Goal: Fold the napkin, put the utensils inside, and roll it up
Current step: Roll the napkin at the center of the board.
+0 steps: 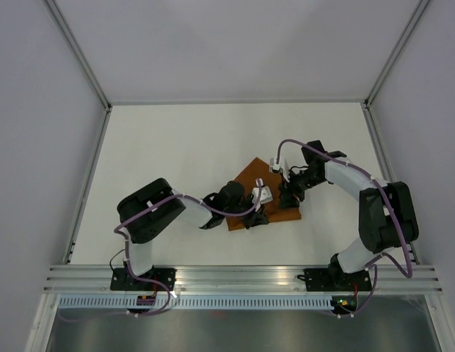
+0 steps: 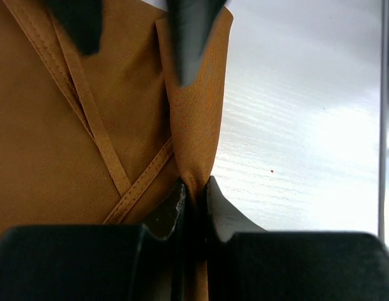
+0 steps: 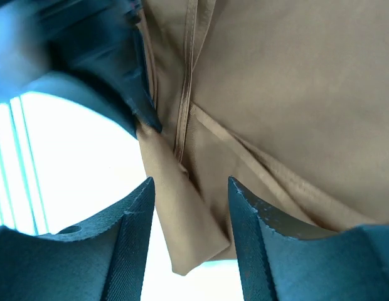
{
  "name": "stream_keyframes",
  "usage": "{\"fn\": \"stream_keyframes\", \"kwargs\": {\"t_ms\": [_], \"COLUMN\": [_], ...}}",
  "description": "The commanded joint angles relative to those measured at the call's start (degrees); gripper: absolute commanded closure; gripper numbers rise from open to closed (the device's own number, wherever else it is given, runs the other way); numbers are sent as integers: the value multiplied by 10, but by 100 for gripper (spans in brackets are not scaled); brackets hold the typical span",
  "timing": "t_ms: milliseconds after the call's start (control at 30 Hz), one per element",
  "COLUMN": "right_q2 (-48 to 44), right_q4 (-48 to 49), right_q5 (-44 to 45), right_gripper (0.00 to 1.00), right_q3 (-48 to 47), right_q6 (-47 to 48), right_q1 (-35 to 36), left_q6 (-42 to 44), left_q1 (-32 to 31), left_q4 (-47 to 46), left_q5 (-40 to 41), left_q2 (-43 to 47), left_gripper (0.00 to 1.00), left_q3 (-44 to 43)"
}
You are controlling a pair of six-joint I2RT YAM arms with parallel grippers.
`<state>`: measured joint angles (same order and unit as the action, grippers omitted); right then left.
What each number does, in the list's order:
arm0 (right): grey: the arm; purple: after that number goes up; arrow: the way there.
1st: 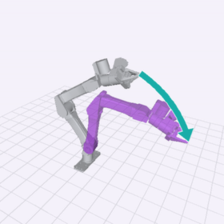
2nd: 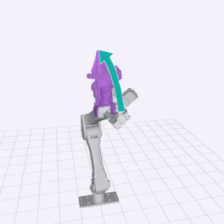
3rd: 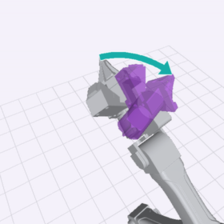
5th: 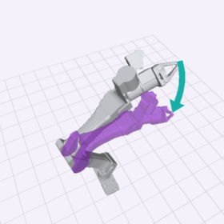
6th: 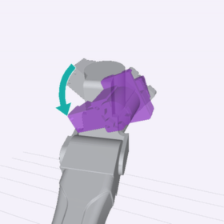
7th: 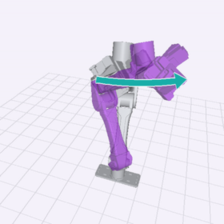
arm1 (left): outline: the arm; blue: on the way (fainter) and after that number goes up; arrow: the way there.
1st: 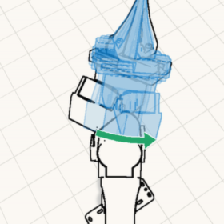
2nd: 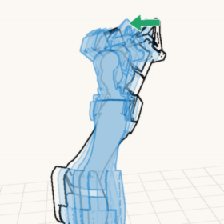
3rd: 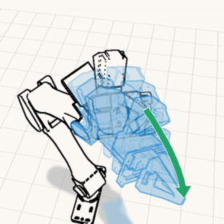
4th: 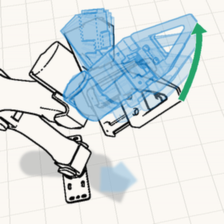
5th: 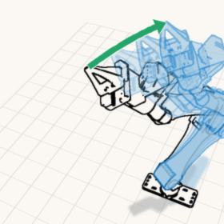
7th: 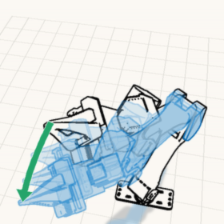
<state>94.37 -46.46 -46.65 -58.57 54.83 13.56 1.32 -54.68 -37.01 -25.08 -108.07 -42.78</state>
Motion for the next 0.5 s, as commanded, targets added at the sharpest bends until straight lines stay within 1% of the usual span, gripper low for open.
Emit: {"fn": "stream_keyframes", "kwargs": {"t_ms": [0,33,67,133,167,233,333,367,467], "right_q2": [-76,-113,-130,-170,-181,-208,-236,-241,-249], "right_q4": [106,125,145,191,206,248,310,321,350], "right_q5": [-1,4,9,29,36,61,101,123,143], "right_gripper": [43,42,40,39,39,39,37,37,36], "right_q3": [63,81,115,143,169,191,237,258,279], "right_q6": [-19,-24,-29,-31,-32,-40,-50,-49,-49], "right_q1": [-4,-4,-3,0,4,15,46,67,94], "left_q6": [-69,-73,-80,-89,-91,-98,-105,-106,-108], "left_q1": [33,38,42,55,58,66,76,78,84], "left_q4": [73,80,110,133,156,167,195,206,232], "left_q5": [-104,-113,-133,-156,-175,-199,-219,-228,-240], "left_q2": [-43,-49,-54,-76,-84,-100,-122,-128,-142], "left_gripper": [98,98,98,98,98,98,98,98,98], "left_q3": [-7,-15,-25,-53,-62,-79,-103,-112,-130]}}
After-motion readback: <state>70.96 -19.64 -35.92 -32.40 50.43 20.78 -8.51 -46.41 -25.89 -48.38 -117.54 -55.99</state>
